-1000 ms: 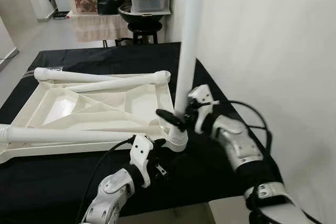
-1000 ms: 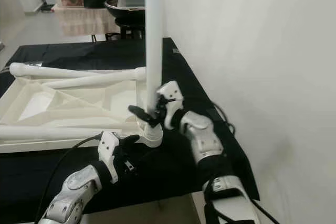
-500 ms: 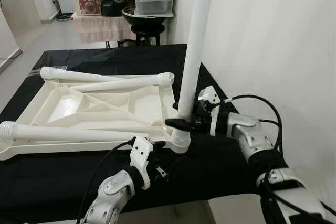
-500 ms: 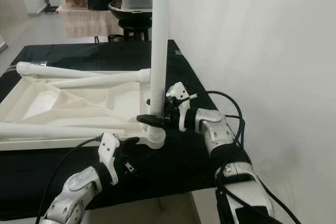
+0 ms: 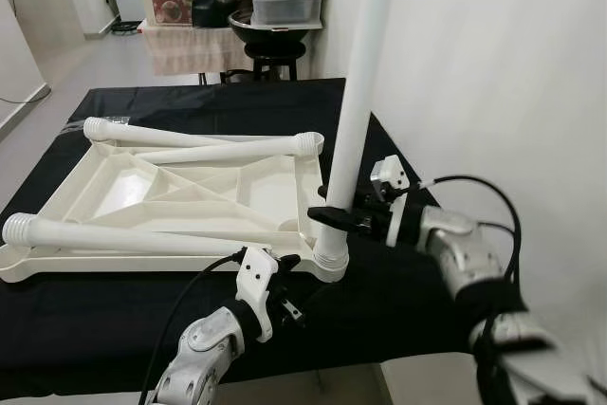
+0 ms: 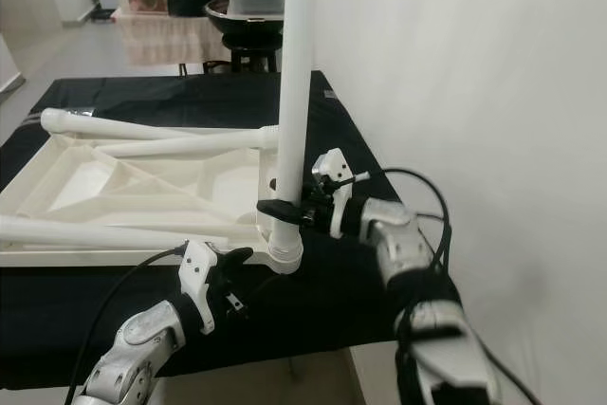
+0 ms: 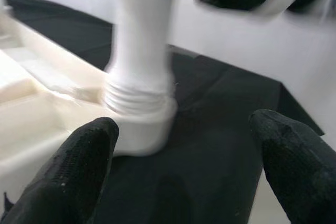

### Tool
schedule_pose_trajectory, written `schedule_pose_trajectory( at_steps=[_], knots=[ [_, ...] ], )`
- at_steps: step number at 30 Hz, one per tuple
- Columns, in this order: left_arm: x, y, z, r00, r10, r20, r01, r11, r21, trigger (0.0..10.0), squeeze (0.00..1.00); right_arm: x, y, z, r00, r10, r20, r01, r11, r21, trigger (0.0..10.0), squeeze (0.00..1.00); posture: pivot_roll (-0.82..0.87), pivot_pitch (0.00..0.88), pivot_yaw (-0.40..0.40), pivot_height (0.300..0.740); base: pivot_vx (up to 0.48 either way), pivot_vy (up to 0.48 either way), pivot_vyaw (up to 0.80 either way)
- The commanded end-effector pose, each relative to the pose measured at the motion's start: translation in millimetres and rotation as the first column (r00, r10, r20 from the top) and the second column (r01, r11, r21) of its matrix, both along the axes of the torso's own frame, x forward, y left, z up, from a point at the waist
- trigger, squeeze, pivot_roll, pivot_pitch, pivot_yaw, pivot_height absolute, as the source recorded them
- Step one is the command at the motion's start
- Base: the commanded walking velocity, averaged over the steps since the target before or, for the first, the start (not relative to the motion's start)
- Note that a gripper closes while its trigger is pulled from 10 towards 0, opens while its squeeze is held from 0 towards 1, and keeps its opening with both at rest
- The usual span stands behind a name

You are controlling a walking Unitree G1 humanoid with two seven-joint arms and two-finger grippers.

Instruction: Building children table

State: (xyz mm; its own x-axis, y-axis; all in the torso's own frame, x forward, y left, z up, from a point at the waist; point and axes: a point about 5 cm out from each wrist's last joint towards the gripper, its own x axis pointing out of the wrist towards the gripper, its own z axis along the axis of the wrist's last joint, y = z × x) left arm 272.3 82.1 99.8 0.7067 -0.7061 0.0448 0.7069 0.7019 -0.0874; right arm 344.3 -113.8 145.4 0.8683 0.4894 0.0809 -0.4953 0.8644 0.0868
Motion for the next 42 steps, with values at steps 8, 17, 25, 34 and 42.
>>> schedule_pose_trajectory(
  at_steps=[8, 17, 25, 34, 42],
  knots=[
    [-1.4, 4.0, 1, 1.000, -0.002, 0.001, 0.002, 1.000, 0.008, 10.0, 0.00, -24.0, 15.5, -39, 0.983, -0.143, -0.113, 0.120, 0.974, -0.194, 0.0, 0.00, 0.03, 0.000, -0.087, 0.740, 0.000, 0.000, 0.00],
    [1.2, 3.2, 1, 1.000, 0.004, -0.004, -0.004, 1.000, 0.005, 10.0, 0.00, -27.9, 25.4, -36, 0.982, -0.096, -0.160, 0.068, 0.982, -0.176, 10.0, 1.00, 0.02, 0.000, -0.067, 0.740, 0.000, 0.000, 0.00],
    [0.9, 2.1, 2, 1.000, 0.005, -0.002, -0.005, 1.000, 0.004, 10.0, 0.00, -21.8, 30.6, -1, 0.932, 0.356, -0.065, -0.361, 0.922, -0.138, 10.0, 0.00, 0.02, 0.000, -0.070, 0.740, 0.000, 0.000, 0.00],
    [1.5, 0.7, 2, 1.000, 0.009, 0.001, -0.009, 1.000, 0.003, 10.0, 0.00, -5.0, -3.6, 25, 0.803, 0.593, -0.061, -0.587, 0.767, -0.261, 10.0, 0.00, 0.04, 0.000, -0.085, 0.740, 0.000, 0.000, 0.00],
    [1.3, -0.9, 1, 1.000, 0.007, 0.000, -0.007, 1.000, 0.004, 10.0, 0.00, 12.5, -16.4, 42, 0.758, 0.649, -0.057, -0.648, 0.741, -0.175, 0.0, 0.00, 0.04, 0.000, -0.084, 0.740, 0.000, 0.000, 0.00]
  ],
)
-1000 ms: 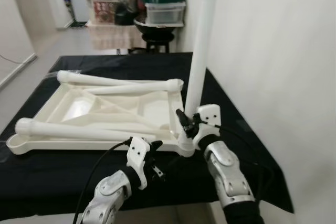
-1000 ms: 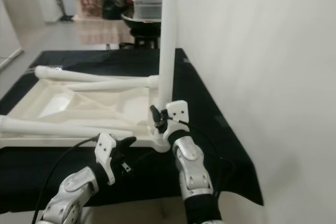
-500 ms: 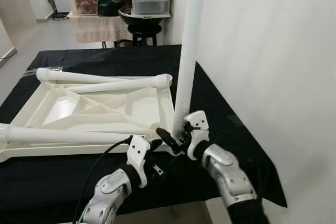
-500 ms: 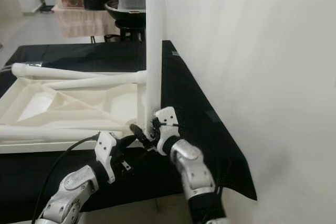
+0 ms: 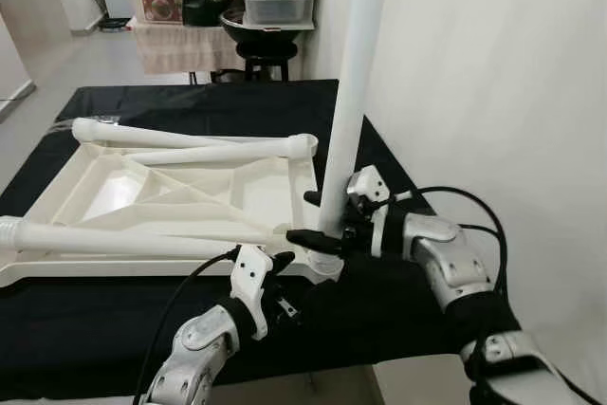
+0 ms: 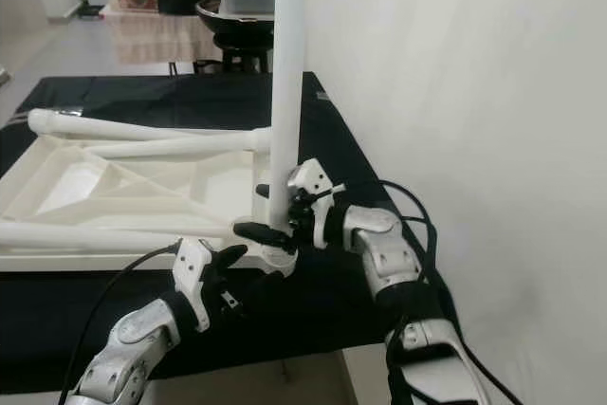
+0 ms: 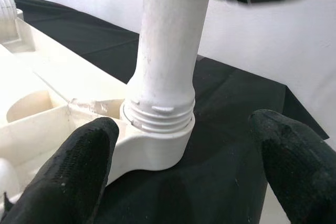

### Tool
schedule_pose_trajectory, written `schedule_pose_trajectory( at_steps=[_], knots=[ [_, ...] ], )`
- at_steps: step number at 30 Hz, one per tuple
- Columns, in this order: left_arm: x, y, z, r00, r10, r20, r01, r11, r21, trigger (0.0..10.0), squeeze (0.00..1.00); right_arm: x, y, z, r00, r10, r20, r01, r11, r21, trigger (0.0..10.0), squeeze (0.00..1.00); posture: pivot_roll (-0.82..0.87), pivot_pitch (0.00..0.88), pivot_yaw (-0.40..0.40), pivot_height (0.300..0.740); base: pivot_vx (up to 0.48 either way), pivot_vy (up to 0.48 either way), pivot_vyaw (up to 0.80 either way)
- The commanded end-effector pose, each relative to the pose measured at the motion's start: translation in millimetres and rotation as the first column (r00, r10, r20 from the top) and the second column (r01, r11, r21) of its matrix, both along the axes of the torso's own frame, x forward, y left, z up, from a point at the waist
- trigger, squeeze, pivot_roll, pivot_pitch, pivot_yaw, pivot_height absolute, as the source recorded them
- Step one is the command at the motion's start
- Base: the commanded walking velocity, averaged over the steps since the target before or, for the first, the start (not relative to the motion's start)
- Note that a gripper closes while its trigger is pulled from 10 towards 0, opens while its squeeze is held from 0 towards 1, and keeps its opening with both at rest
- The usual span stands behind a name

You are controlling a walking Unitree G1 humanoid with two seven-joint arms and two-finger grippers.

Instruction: Building children table

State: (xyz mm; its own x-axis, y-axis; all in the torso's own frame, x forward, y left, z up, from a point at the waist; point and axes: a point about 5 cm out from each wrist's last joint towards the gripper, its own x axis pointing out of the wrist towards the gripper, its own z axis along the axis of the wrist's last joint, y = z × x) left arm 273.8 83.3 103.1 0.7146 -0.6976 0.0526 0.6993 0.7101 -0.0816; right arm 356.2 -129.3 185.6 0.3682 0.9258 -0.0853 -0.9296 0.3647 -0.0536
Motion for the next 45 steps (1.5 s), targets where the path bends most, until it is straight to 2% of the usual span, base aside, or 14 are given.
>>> schedule_pose_trajectory(
  at_steps=[1, 18, 23, 25, 26, 27, 28, 29, 31, 35, 41, 42, 44, 45],
  knots=[
    [-0.2, -2.6, -2, 1.000, -0.006, -0.010, 0.006, 1.000, 0.005, 10.0, 0.00, 2.2, -3.2, 2, 0.999, 0.039, -0.013, -0.039, 0.999, 0.039, 0.0, 0.00, 0.04, 0.000, -0.087, 0.740, 0.000, 0.000, 0.00],
    [-0.9, -5.4, -2, 1.000, -0.010, -0.012, 0.010, 1.000, -0.005, 10.0, 0.00, 5.5, -17.3, 8, 0.999, 0.036, 0.008, -0.036, 0.998, 0.057, 0.0, 0.00, 0.02, 0.000, -0.077, 0.740, 0.000, 0.000, 0.00],
    [-3.0, -2.7, -1, 1.000, -0.008, -0.011, 0.008, 1.000, -0.008, 10.0, 0.00, 7.5, -13.5, -6, 0.974, -0.227, -0.027, 0.228, 0.969, 0.096, 0.0, 0.00, 0.01, 0.000, -0.087, 0.740, 0.000, 0.000, 0.00],
    [-3.0, -2.7, -1, 1.000, -0.008, -0.011, 0.008, 1.000, -0.008, 10.0, 0.00, 7.5, -13.5, -6, 0.974, -0.227, -0.027, 0.228, 0.969, 0.096, 0.0, 0.00, 0.01, 0.000, -0.087, 0.740, 0.000, 0.000, 0.00],
    [-3.5, -1.0, -1, 1.000, -0.006, -0.009, 0.006, 1.000, -0.005, 10.0, 0.00, 14.5, -10.5, -15, 0.808, -0.589, -0.020, 0.586, 0.798, 0.140, 0.0, 0.00, 0.01, 0.000, -0.094, 0.740, 0.000, 0.000, 0.00],
    [-4.1, 0.6, 0, 1.000, -0.003, -0.006, 0.003, 1.000, -0.004, 10.0, 0.00, -19.0, 20.4, -64, 0.723, -0.686, -0.088, 0.691, 0.721, 0.050, 0.0, 0.00, 0.00, 0.000, -0.086, 0.740, 0.000, 0.000, 0.00],
    [-4.1, 0.6, 0, 1.000, -0.003, -0.006, 0.003, 1.000, -0.004, 10.0, 0.00, -19.0, 20.4, -64, 0.723, -0.686, -0.088, 0.691, 0.721, 0.050, 0.0, 0.00, 0.00, 0.000, -0.086, 0.740, 0.000, 0.000, 0.00],
    [-3.8, 1.6, 1, 1.000, -0.001, -0.005, 0.001, 1.000, -0.002, 10.0, 0.00, -45.1, 56.0, -82, 0.776, -0.630, 0.018, 0.629, 0.773, -0.079, 0.0, 0.00, 0.00, 0.000, -0.082, 0.740, 0.000, 0.000, 0.00],
    [-4.0, 2.9, -1, 1.000, -0.001, -0.008, 0.001, 1.000, 0.011, 10.0, 0.00, -46.8, 61.0, -71, 0.772, -0.635, 0.022, 0.635, 0.772, 0.017, 0.0, 0.00, -0.01, 0.000, -0.077, 0.740, 0.000, 0.000, 0.00],
    [-4.0, 4.1, 0, 1.000, 0.006, -0.009, -0.006, 1.000, -0.010, 10.0, 0.00, -35.9, 46.8, -80, 0.725, -0.688, -0.030, 0.688, 0.726, 0.006, 0.0, 0.00, 0.02, 0.000, -0.098, 0.740, 0.000, 0.000, 0.00],
    [-2.8, 4.8, 0, 1.000, 0.013, -0.007, -0.013, 1.000, -0.002, 10.0, 0.00, -40.0, 50.7, -74, 0.736, -0.677, 0.026, 0.676, 0.736, 0.021, 0.0, 0.00, -0.01, 0.000, -0.074, 0.740, 0.000, 0.000, 0.00],
    [-1.6, 4.1, 0, 1.000, 0.009, -0.010, -0.009, 1.000, -0.004, 10.0, 0.00, -39.4, 52.3, -74, 0.734, -0.679, 0.019, 0.679, 0.734, 0.009, 10.0, 0.00, -0.01, 0.000, -0.075, 0.740, 0.000, 0.000, 0.00],
    [-0.6, 3.3, 0, 1.000, 0.006, -0.013, -0.006, 1.000, -0.007, 10.0, 0.00, -38.8, 52.9, -75, 0.729, -0.685, 0.009, 0.685, 0.729, -0.006, 10.0, 0.00, 0.00, 0.000, -0.076, 0.740, 0.000, 0.000, 0.00],
    [0.0, 2.3, 0, 1.000, 0.003, -0.015, -0.004, 1.000, -0.007, 10.0, 0.00, -40.0, 54.9, -72, 0.727, -0.687, -0.013, 0.687, 0.727, -0.001, 10.0, 0.40, 0.00, 0.000, -0.076, 0.740, 0.000, 0.000, 0.00]
  ],
)
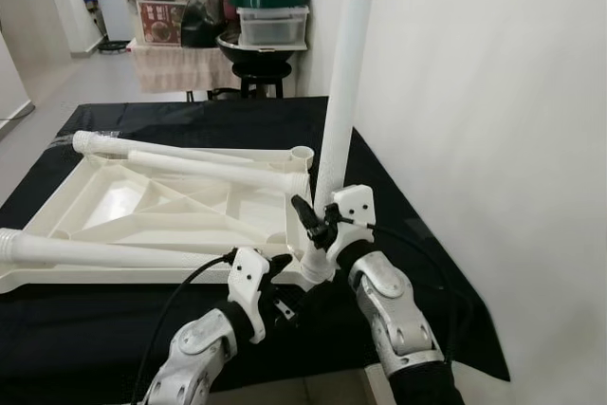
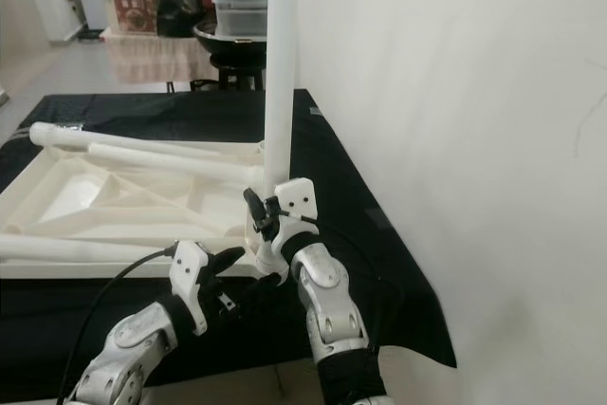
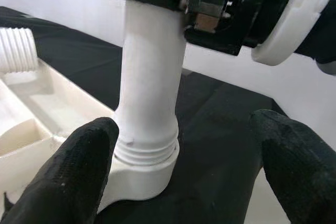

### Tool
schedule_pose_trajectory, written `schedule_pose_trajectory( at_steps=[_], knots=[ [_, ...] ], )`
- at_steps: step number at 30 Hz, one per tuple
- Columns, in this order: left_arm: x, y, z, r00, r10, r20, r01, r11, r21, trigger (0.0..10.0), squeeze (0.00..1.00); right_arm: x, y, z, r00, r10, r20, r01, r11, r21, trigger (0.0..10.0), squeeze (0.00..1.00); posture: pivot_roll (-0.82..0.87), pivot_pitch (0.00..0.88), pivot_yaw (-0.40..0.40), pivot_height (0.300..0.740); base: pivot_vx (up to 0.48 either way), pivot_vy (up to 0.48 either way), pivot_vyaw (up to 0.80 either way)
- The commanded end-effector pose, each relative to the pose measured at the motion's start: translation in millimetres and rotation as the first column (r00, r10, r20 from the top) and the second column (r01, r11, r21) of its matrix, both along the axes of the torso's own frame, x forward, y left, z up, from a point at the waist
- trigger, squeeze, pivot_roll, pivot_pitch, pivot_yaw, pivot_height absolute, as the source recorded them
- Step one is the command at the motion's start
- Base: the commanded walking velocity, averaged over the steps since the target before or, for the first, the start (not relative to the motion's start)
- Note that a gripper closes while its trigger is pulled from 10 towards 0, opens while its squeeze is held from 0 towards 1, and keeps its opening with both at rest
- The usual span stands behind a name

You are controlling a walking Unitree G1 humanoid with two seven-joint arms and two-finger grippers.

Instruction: Building children table

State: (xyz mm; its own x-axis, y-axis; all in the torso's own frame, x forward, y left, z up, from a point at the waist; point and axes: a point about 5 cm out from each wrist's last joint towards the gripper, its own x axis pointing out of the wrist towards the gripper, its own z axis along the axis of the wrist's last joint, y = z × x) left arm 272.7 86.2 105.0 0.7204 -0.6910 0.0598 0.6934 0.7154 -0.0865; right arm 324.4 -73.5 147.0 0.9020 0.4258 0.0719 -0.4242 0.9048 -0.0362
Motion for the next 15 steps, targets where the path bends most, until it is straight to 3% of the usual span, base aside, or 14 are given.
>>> schedule_pose_trajectory(
  at_steps=[1, 4, 6, 7, 9, 10, 11, 15],
  knots=[
    [1.2, -1.6, -2, 1.000, -0.005, -0.014, 0.005, 1.000, 0.005, 10.0, 0.00, -8.7, 4.2, -28, 0.988, 0.057, -0.142, -0.062, 0.997, -0.034, 10.0, 1.00, 0.00, 0.000, -0.079, 0.740, 0.000, 0.000, 0.00],
    [1.4, -2.4, -2, 1.000, -0.003, -0.012, 0.003, 1.000, 0.005, 10.0, 0.00, -8.1, 7.8, -21, 0.982, 0.134, -0.130, -0.133, 0.991, 0.015, 10.0, 1.00, 0.00, 0.000, -0.079, 0.740, 0.000, 0.000, 0.00],
    [1.7, -3.8, -2, 1.000, -0.003, -0.012, 0.003, 1.000, 0.003, 10.0, 0.00, -0.8, 8.3, -6, 0.954, 0.286, -0.086, -0.283, 0.958, 0.041, 10.0, 1.00, 0.01, 0.000, -0.081, 0.740, 0.000, 0.000, 0.00],
    [1.8, -4.3, -2, 1.000, -0.004, -0.013, 0.004, 1.000, 0.001, 10.0, 0.00, 4.5, 4.0, 1, 0.937, 0.343, -0.068, -0.342, 0.939, 0.019, 10.0, 0.28, 0.00, 0.000, -0.083, 0.740, 0.000, 0.000, 0.00],
    [1.9, -4.7, -2, 1.000, -0.005, -0.014, 0.005, 1.000, -0.001, 10.0, 0.00, 7.7, 0.7, 6, 0.925, 0.375, -0.059, -0.375, 0.927, 0.001, 10.0, 0.28, 0.00, 0.000, -0.083, 0.740, 0.000, 0.000, 0.00],
    [1.9, -5.1, -2, 1.000, -0.005, -0.015, 0.005, 1.000, -0.002, 10.0, 0.00, 11.2, -4.2, 10, 0.911, 0.411, -0.047, -0.412, 0.911, -0.032, 10.0, 0.00, 0.01, 0.000, -0.084, 0.740, 0.000, 0.000, 0.00],
    [1.9, -5.9, -2, 1.000, -0.006, -0.016, 0.006, 1.000, -0.004, 10.0, 0.00, 16.6, -15.2, 19, 0.865, 0.499, -0.039, -0.501, 0.860, -0.095, 10.0, 0.00, 0.01, 0.000, -0.087, 0.740, 0.000, 0.000, 0.00],
    [2.0, -6.2, -3, 1.000, -0.006, -0.017, 0.006, 1.000, -0.005, 10.0, 0.00, 19.5, -22.7, 24, 0.829, 0.557, -0.050, -0.558, 0.820, -0.125, 10.0, 0.00, 0.01, 0.000, -0.090, 0.740, 0.000, 0.000, 0.00]
  ],
)
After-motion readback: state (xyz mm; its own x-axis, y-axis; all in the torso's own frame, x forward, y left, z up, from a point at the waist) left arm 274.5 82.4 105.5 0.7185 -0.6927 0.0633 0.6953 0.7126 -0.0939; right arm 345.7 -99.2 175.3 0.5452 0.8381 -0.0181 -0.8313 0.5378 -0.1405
